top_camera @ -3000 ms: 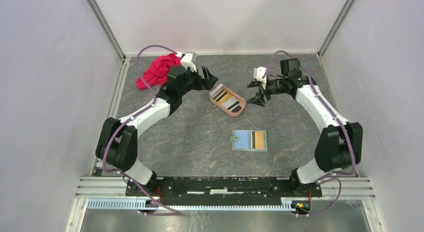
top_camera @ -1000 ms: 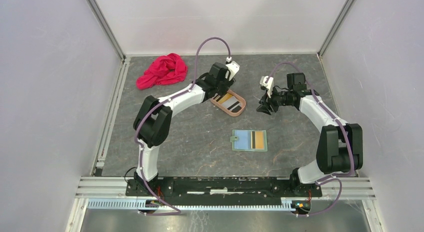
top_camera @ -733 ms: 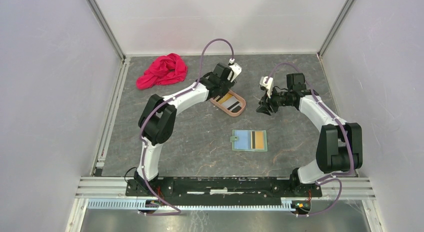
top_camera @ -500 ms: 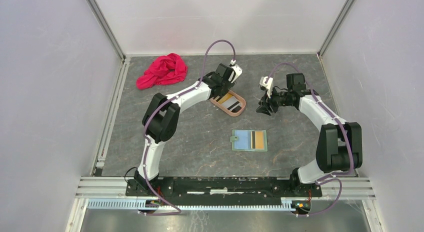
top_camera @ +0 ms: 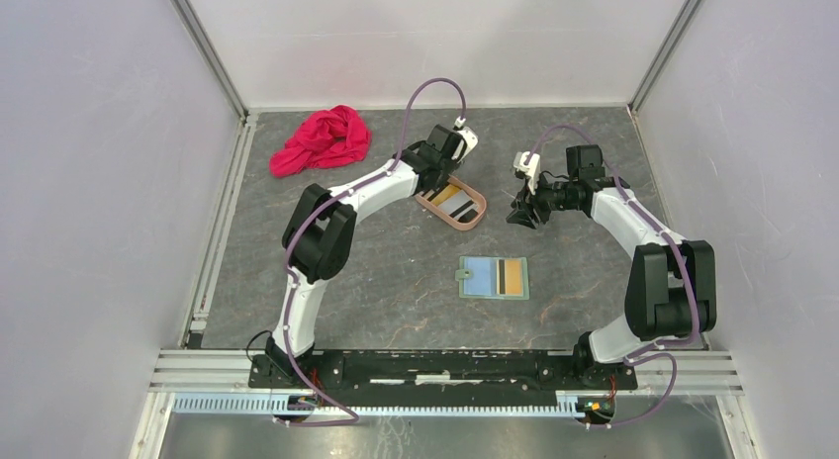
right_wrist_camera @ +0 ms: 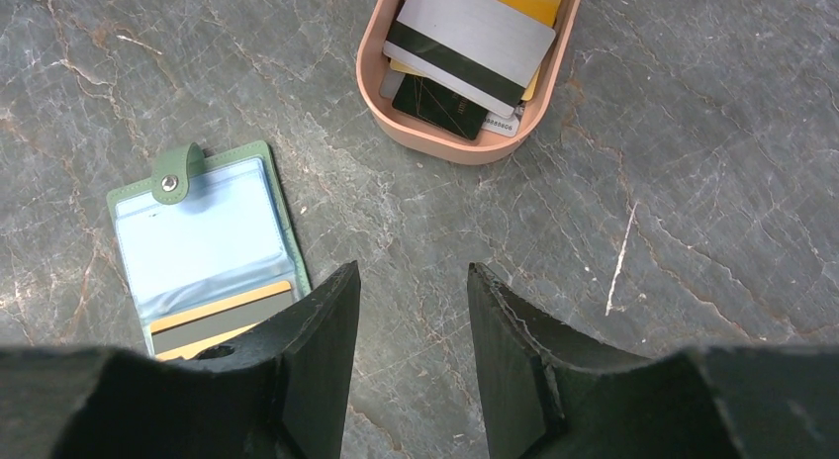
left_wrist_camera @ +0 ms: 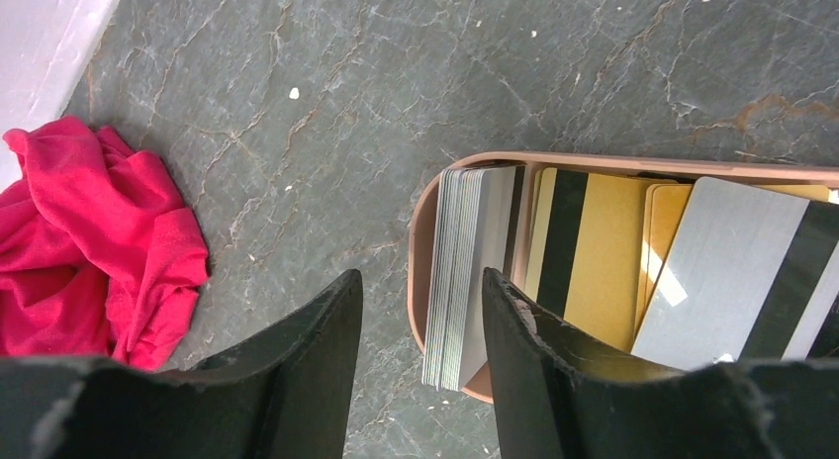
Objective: Put the credit cards into the card holder
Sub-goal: Pick up the credit card from the storage box.
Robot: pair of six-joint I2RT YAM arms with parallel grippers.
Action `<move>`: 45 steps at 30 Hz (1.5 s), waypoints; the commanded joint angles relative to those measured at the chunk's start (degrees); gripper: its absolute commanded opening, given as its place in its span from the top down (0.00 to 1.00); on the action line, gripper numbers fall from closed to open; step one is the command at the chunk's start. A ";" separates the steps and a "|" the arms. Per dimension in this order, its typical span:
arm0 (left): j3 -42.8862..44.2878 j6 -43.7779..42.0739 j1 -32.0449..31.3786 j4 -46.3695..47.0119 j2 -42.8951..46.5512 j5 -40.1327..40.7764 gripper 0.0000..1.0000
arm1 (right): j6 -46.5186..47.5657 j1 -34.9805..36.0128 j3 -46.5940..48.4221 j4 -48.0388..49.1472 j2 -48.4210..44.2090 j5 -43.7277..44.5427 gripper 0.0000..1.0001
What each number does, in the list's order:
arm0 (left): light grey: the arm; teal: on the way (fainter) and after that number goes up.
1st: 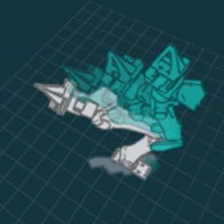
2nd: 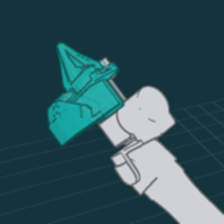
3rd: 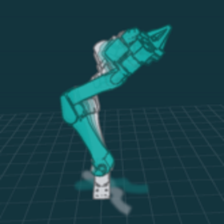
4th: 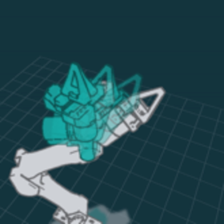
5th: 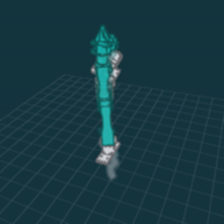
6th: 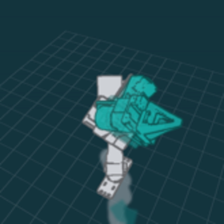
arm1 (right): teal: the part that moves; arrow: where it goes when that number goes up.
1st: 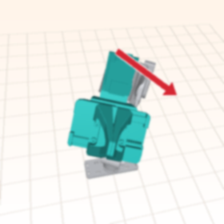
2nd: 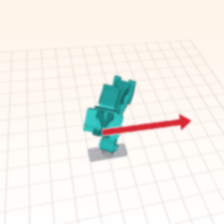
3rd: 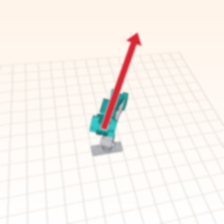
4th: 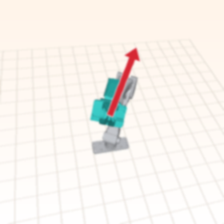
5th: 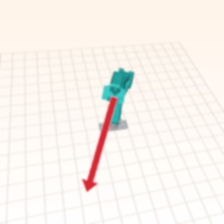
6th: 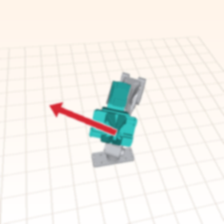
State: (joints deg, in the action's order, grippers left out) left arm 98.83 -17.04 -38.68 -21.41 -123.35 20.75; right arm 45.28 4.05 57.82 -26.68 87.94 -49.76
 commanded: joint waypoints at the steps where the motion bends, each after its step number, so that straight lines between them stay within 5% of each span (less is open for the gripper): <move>1: 2.53 -2.38 -0.26 -0.25 -1.74 2.23 0.46 | 0.25 -0.13 1.08 -0.13 -0.10 -1.75 0.50; 45: -1.61 -2.56 -0.50 4.68 1.80 6.88 0.51 | 0.42 -0.31 1.11 -0.34 -0.30 -2.10 0.50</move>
State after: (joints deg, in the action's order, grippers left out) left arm 98.26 -17.89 -39.35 -20.43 -126.21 24.80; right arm 45.28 4.01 57.82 -26.94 87.94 -50.52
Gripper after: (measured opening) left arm 0.490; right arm 0.498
